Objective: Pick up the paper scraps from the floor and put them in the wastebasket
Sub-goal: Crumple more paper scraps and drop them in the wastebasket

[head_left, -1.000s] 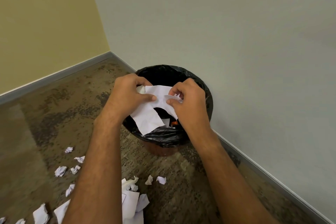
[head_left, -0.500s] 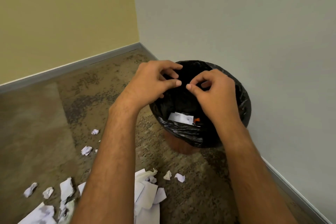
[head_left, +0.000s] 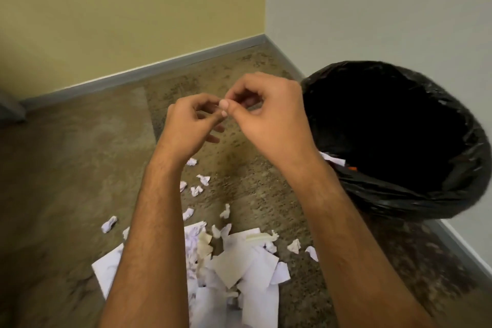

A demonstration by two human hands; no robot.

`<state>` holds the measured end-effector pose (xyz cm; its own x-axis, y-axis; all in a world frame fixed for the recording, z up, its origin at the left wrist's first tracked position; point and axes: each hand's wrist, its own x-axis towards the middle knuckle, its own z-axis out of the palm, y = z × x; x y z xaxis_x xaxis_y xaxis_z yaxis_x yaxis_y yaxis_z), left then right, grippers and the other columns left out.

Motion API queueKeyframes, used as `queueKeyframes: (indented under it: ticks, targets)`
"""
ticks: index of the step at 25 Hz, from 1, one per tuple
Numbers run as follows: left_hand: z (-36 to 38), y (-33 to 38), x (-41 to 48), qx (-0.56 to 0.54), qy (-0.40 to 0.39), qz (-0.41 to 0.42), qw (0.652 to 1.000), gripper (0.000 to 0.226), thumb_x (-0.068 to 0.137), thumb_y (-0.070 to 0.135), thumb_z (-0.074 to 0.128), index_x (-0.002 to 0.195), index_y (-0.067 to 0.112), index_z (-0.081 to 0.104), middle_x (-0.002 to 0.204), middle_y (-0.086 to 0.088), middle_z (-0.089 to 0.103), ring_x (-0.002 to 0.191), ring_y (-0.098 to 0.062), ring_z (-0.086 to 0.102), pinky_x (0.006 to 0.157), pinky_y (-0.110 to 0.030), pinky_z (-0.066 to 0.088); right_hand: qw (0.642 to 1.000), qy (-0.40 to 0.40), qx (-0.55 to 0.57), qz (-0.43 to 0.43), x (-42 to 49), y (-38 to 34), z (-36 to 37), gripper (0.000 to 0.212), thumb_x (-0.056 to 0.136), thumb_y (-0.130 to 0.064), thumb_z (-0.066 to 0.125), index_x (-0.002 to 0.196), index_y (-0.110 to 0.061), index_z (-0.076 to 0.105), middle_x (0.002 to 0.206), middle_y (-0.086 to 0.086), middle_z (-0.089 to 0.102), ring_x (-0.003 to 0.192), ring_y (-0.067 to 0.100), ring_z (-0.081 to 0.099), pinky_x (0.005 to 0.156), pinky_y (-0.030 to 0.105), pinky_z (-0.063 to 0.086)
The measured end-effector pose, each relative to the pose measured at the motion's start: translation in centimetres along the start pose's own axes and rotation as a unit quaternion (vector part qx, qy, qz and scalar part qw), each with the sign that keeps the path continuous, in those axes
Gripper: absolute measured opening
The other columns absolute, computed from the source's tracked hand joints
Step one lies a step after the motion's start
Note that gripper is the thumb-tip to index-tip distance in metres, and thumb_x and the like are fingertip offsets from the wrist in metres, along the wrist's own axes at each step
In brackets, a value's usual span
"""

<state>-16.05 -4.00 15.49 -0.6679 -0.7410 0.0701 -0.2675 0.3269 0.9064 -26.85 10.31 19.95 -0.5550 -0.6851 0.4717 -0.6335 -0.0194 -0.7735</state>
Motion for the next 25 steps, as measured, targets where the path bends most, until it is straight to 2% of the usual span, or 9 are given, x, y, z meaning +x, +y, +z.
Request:
queueKeyframes:
  ticks: [3,5,8,10,13,16,18,21,25]
  targets:
    - [-2.4,-5.9,-1.0,0.048,-0.01,-0.083,0.995,0.017,0.094,0.014,0.081,0.106,0.026,0.079,0.105,-0.015,0.079,0.093,-0.036,0.08,0.074,-0.044,0.068,0.996,-0.083,-0.023,0.006,-0.3,2.1,6.2,0.012,0.084,-0.012,0.086,0.081,-0.017,0.076,0.08,-0.007,0.07,0.073,0.006,0.066,0.068,0.023,0.055]
    - [-3.9,-9.7,-2.2,0.149,-0.033,-0.132,0.979,0.045,0.09,0.018,0.086,0.133,0.023,0.072,0.135,-0.013,0.073,0.118,-0.034,0.073,0.098,-0.039,0.06,0.982,-0.172,-0.065,0.049,-1.4,4.4,9.6,0.013,0.087,-0.011,0.085,0.088,-0.02,0.076,0.088,-0.008,0.07,0.078,0.005,0.065,0.074,0.027,0.058]
    - [-5.1,-14.7,-5.0,0.202,-0.08,-0.206,0.954,0.086,0.089,0.017,0.086,0.163,0.014,0.042,0.166,-0.012,0.047,0.15,-0.029,0.047,0.12,-0.035,0.038,0.923,-0.336,-0.13,0.132,-4.4,7.5,13.1,0.05,0.087,-0.017,0.088,0.132,-0.018,0.068,0.13,0.003,0.066,0.118,0.021,0.066,0.104,0.043,0.058]
    - [-5.6,-17.8,-6.7,0.244,-0.092,-0.226,0.939,0.098,0.087,0.021,0.088,0.167,0.016,0.033,0.172,-0.012,0.036,0.157,-0.031,0.036,0.125,-0.039,0.034,0.88,-0.417,-0.147,0.175,-6.5,8.9,15.0,0.085,0.085,-0.017,0.09,0.158,-0.021,0.047,0.159,0.009,0.046,0.145,0.032,0.049,0.12,0.053,0.045]
    - [-5.4,-20.1,-7.0,0.296,-0.092,-0.207,0.928,0.105,0.088,0.02,0.086,0.171,0.022,0.022,0.178,-0.009,0.023,0.162,-0.031,0.027,0.13,-0.045,0.031,0.855,-0.451,-0.21,0.147,-8.0,10.6,18.0,0.105,0.086,-0.019,0.089,0.169,-0.024,0.024,0.179,0.011,0.007,0.162,0.041,0.018,0.124,0.06,0.033]
    - [-4.1,-21.0,-5.8,0.298,-0.075,-0.152,0.939,0.101,0.088,0.004,0.08,0.171,0.024,0.026,0.177,-0.008,0.027,0.161,-0.032,0.031,0.128,-0.045,0.036,0.848,-0.441,-0.28,0.087,-8.3,11.0,20.3,0.093,0.097,-0.024,0.079,0.169,-0.032,0.022,0.18,0.011,0.004,0.162,0.047,0.019,0.116,0.066,0.042]
    - [-3.1,-22.4,-5.9,0.303,-0.078,-0.116,0.943,0.088,0.085,-0.003,0.078,0.162,0.023,0.046,0.167,-0.009,0.047,0.154,-0.032,0.044,0.122,-0.044,0.044,0.832,-0.429,-0.35,0.034,-8.6,11.2,21.2,0.071,0.1,-0.02,0.073,0.162,-0.032,0.041,0.175,0.012,0.025,0.154,0.051,0.033,0.105,0.06,0.054]
    - [-2.2,-24.0,-7.3,0.274,-0.037,-0.134,0.952,0.066,0.085,-0.004,0.081,0.146,0.018,0.067,0.16,-0.011,0.056,0.152,-0.027,0.049,0.126,-0.037,0.04,0.827,-0.403,-0.391,-0.01,-9.7,11.1,21.6,0.029,0.097,-0.013,0.075,0.126,-0.017,0.075,0.14,0.009,0.064,0.127,0.035,0.062,0.09,0.044,0.064]
    - [-2.7,-24.4,-7.6,0.212,-0.007,-0.165,0.963,0.049,0.088,0.005,0.085,0.134,0.018,0.076,0.158,-0.005,0.056,0.152,-0.017,0.048,0.12,-0.015,0.027,0.851,-0.384,-0.356,0.041,-9.8,11.2,21.5,0.007,0.101,-0.005,0.07,0.104,-0.009,0.075,0.099,0.007,0.075,0.082,0.021,0.069,0.073,0.03,0.059]
